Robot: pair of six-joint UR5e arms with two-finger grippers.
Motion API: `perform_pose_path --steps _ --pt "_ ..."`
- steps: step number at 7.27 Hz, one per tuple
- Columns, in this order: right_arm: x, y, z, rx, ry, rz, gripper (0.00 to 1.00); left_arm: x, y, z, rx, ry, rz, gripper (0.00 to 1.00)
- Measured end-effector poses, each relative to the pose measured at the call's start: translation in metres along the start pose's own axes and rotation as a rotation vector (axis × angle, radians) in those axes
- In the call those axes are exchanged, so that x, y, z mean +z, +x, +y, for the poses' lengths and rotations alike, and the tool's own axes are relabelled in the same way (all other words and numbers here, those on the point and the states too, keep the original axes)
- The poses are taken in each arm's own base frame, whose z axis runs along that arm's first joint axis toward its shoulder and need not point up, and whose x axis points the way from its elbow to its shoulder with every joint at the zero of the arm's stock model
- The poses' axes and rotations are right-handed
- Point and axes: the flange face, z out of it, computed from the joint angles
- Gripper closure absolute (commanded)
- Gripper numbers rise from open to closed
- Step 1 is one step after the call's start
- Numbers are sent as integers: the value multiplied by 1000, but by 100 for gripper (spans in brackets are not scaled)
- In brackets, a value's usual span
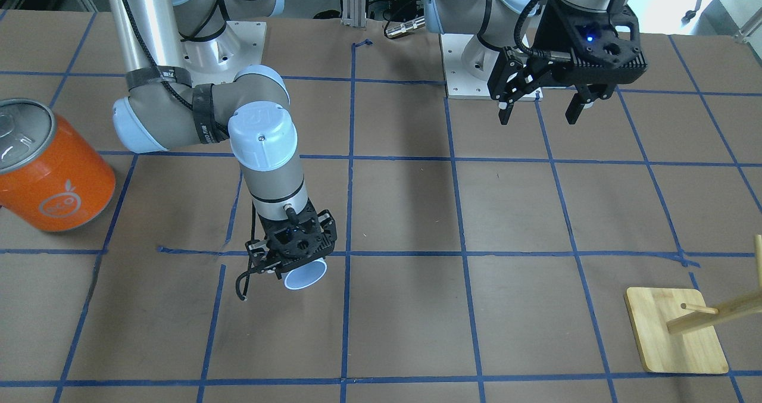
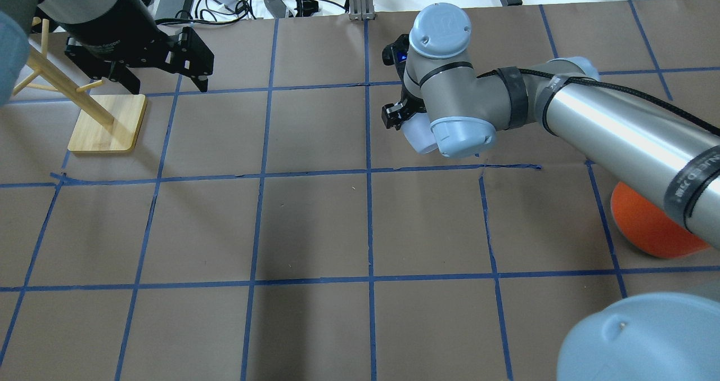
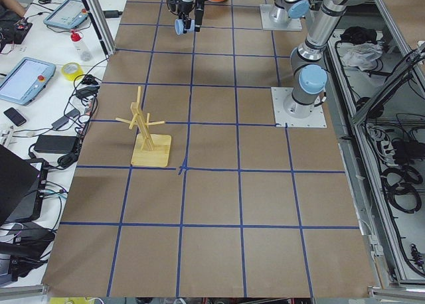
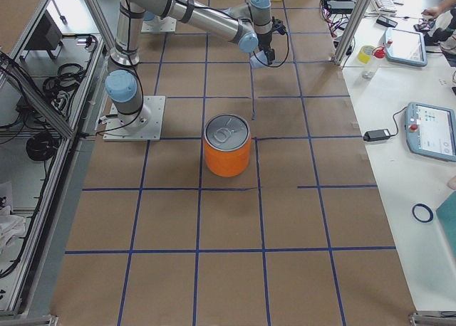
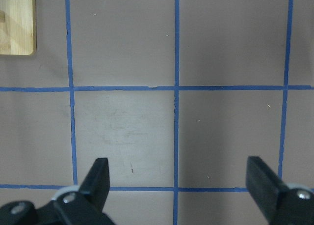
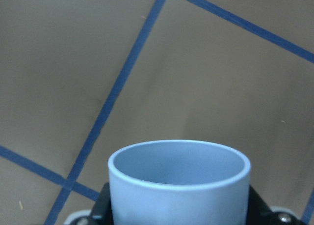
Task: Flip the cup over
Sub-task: 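Carry the white cup with the right gripper toward the left arm, then tip the white cup onto its side and release with the right gripper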
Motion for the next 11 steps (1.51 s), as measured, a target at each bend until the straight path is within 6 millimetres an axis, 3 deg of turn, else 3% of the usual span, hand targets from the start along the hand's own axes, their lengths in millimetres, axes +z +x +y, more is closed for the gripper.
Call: perform_pose_path --steps 4,8,11 --pt "7 -82 -3 -535 43 -143 100 0 0 0 1 0 -1 0" --pt "20 -106 -7 -1047 137 -161 100 0 0 0 0 0 0 0" --pt "58 -113 -9 -1110 155 -185 100 0 1 0 1 0 1 0"
